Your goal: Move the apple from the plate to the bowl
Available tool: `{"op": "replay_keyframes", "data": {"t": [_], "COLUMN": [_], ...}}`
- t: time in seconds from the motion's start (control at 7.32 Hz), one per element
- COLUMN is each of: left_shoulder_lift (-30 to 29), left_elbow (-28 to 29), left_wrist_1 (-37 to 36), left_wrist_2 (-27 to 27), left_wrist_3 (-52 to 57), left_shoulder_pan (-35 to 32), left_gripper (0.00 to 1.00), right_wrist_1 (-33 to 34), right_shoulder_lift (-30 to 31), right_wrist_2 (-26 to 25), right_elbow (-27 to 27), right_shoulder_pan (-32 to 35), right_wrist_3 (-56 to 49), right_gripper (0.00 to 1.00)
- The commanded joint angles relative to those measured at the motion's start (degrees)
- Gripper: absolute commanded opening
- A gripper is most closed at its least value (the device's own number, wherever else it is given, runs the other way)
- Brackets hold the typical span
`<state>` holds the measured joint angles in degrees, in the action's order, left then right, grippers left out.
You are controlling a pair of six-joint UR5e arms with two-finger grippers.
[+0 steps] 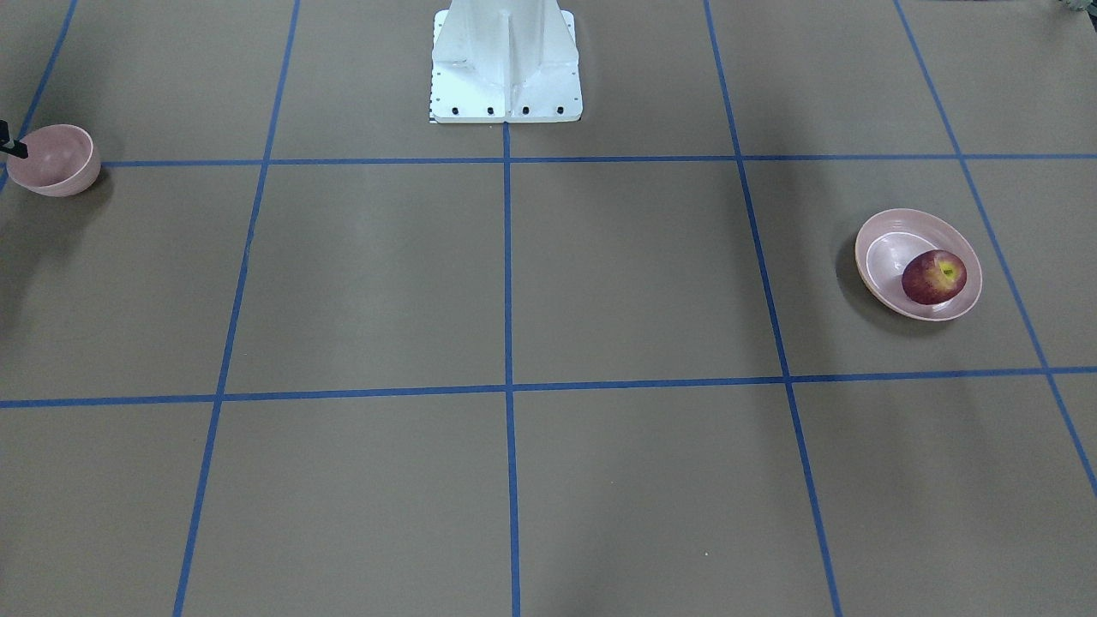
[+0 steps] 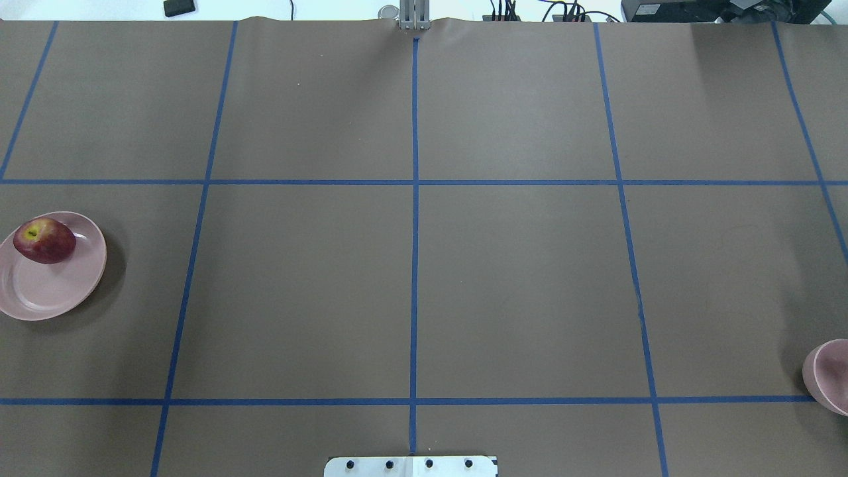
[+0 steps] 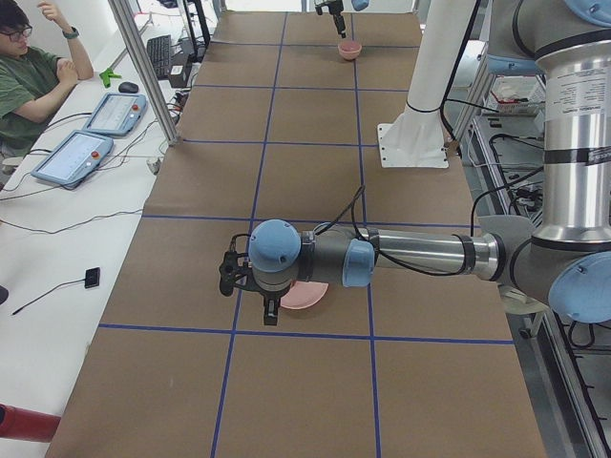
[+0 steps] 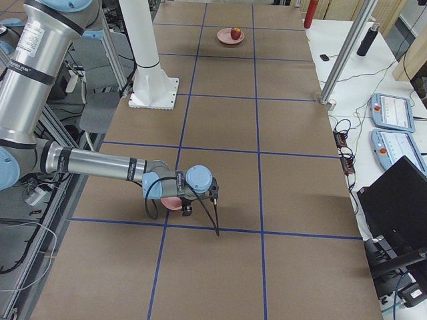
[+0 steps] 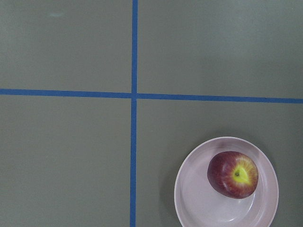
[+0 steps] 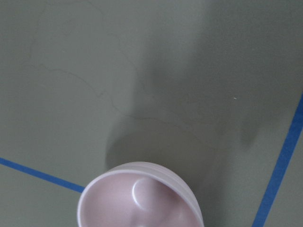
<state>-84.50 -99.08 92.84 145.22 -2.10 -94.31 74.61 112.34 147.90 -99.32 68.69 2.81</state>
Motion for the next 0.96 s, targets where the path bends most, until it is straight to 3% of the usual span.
{"op": "replay_keyframes", "data": {"t": [0.0,0.41,0.82], "left_shoulder_lift": [0.0,0.0,0.2], "left_elbow": [-0.2,-1.8,-2.3], "left_wrist_1": [0.3,0.3,0.2], "left_wrist_2": [0.0,-0.1,-0.1], "left_wrist_3": [0.1,-0.1,-0.2], "left_shoulder_pan": [0.0,-0.1,-0.1], "left_gripper": [0.98,0.98,0.98], "right_wrist_1": [-5.1,-6.1,-9.0], "right_shoulder_lift": [-2.6,-2.0,0.6], "right_wrist_2": [-1.3,-0.9,-0.9], "right_elbow": [5.4,5.6,5.7], "right_shoulder_pan": [-2.9,-3.6,-3.6], "right_wrist_3": [0.3,0.2,-0.3], "right_gripper": [1.0,0.95,0.05]}}
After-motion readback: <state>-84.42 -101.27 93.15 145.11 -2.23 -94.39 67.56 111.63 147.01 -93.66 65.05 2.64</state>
